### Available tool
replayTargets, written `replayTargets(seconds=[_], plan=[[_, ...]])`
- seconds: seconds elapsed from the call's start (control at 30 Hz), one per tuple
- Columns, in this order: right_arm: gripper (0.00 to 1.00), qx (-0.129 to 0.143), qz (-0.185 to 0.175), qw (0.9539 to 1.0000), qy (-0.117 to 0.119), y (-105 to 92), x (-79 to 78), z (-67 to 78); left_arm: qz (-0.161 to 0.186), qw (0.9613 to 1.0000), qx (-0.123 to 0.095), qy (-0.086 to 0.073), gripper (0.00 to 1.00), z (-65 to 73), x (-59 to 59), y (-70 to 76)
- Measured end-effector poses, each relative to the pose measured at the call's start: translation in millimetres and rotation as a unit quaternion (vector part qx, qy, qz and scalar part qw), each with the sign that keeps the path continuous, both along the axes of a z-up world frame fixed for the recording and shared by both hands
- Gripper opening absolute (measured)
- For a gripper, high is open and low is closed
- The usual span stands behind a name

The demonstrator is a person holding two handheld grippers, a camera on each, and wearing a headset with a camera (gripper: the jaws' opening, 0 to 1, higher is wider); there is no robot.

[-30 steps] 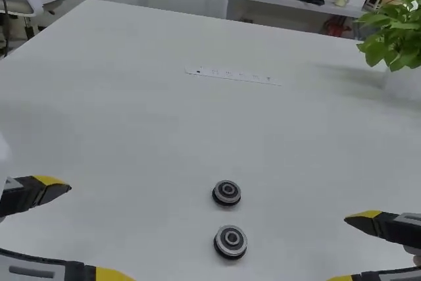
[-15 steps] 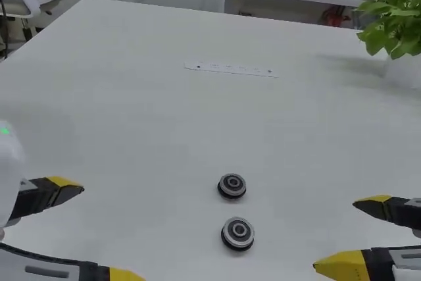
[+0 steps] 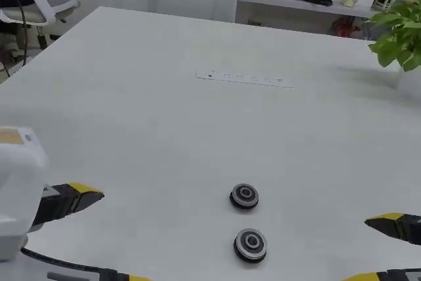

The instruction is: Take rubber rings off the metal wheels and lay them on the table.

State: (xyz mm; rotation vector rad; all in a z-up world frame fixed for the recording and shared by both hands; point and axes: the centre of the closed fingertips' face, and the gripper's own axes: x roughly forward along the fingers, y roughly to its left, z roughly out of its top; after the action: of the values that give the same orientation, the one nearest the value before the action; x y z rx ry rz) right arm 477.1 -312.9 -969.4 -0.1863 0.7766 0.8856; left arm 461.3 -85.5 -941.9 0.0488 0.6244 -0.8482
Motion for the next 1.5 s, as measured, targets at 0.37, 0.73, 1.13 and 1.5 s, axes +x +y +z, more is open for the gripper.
replayTargets(seconds=[0.37, 0.73, 1.13, 1.5], plan=[[0.88, 0.033, -0.036, 0.9978, -0.045, -5.3, 15.1, 19.5, -0.038, 0.9984, -0.021, -0.036, 1.0, 23.3, 4.6, -10.5], [0.83, -0.008, 0.0, 0.9978, -0.066, -6.2, 16.3, 27.2, -0.034, 0.9977, -0.019, -0.056, 1.0, 40.7, 9.4, -1.8], [0.81, 0.021, 0.01, 0.9933, -0.113, 3.0, 44.0, 70.0, -0.051, 0.9932, -0.013, -0.103, 1.0, 60.9, 17.9, -2.8], [0.77, 0.064, 0.06, 0.9834, -0.159, 37.3, 75.0, 107.9, -0.086, 0.9866, -0.018, -0.137, 1.0, 75.6, 29.7, -20.0]])
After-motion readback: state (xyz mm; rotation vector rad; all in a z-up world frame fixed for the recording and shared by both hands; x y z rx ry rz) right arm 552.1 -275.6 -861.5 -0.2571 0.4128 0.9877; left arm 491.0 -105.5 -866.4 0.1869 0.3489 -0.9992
